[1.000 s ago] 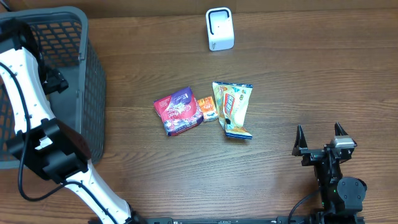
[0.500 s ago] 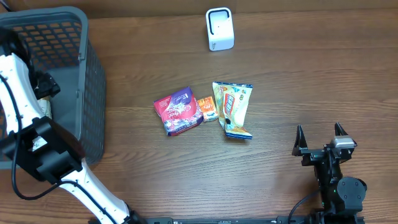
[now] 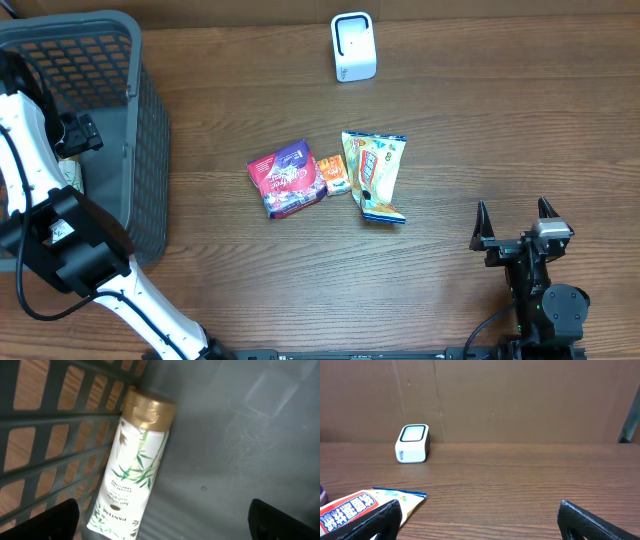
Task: Scan the item barcode
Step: 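Grasp the white bamboo-print bottle in the basket with the left gripper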
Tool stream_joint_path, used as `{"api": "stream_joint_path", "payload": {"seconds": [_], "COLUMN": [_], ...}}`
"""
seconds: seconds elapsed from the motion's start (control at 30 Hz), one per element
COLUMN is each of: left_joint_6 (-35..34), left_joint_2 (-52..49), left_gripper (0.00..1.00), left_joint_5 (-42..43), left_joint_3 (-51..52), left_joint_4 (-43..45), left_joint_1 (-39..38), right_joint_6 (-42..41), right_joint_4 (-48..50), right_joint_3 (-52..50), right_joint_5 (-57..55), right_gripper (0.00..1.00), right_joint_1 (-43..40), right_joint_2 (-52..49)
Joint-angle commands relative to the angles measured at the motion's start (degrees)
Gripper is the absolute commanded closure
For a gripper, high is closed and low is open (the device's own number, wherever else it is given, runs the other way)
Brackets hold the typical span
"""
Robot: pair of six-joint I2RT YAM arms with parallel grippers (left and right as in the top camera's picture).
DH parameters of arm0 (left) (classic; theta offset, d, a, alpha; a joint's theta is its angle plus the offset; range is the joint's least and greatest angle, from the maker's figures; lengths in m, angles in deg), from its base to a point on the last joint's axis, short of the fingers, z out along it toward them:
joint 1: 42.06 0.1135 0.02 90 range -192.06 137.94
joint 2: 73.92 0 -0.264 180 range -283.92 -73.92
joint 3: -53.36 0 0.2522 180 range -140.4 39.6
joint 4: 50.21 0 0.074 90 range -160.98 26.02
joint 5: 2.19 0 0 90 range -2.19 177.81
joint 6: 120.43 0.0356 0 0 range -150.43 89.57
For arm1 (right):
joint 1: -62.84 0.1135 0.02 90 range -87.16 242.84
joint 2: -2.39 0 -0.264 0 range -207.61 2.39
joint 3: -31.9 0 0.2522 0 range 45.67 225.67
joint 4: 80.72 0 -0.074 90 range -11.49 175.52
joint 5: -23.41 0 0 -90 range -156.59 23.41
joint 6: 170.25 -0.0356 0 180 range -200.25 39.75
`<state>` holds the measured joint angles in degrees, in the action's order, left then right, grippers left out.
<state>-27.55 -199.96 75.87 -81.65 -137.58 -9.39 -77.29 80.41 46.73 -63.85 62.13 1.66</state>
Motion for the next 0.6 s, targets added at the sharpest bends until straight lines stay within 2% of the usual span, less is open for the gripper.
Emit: {"api": "stream_joint_path", "payload": {"seconds": [0.0,0.23,0.47,0.57], "left_joint_6": [4.09,7.48,7.48,9.03], "left_joint_2": [-0.28,-0.28,-0.28,-0.28], "left_gripper": [0.01,0.01,0.00,0.00], "left_joint_5": [1.27,0.74,-8.20,-7.91], "left_joint_3": [0.90,5.46,10.67,11.50], "left_joint_4": [0.81,2.80,5.84,7.37], "left_joint_1": [0.02,0.00,0.02,0.09], "right_joint_6": [-0.11,-0.11,-0.11,-0.11], "right_joint_4": [0.42,0.42,0.42,0.42], "right_joint_3": [-0.59,-0.59,-0.59,-0.59], "right_joint_5": [-0.11,-0.11,-0.11,-0.11], "right_gripper": [0.00,0.00,0.00,0.00], "right_joint_1": [0.22,0.22,0.22,0.22], "right_joint_2": [0.57,0.57,0.57,0.57]}}
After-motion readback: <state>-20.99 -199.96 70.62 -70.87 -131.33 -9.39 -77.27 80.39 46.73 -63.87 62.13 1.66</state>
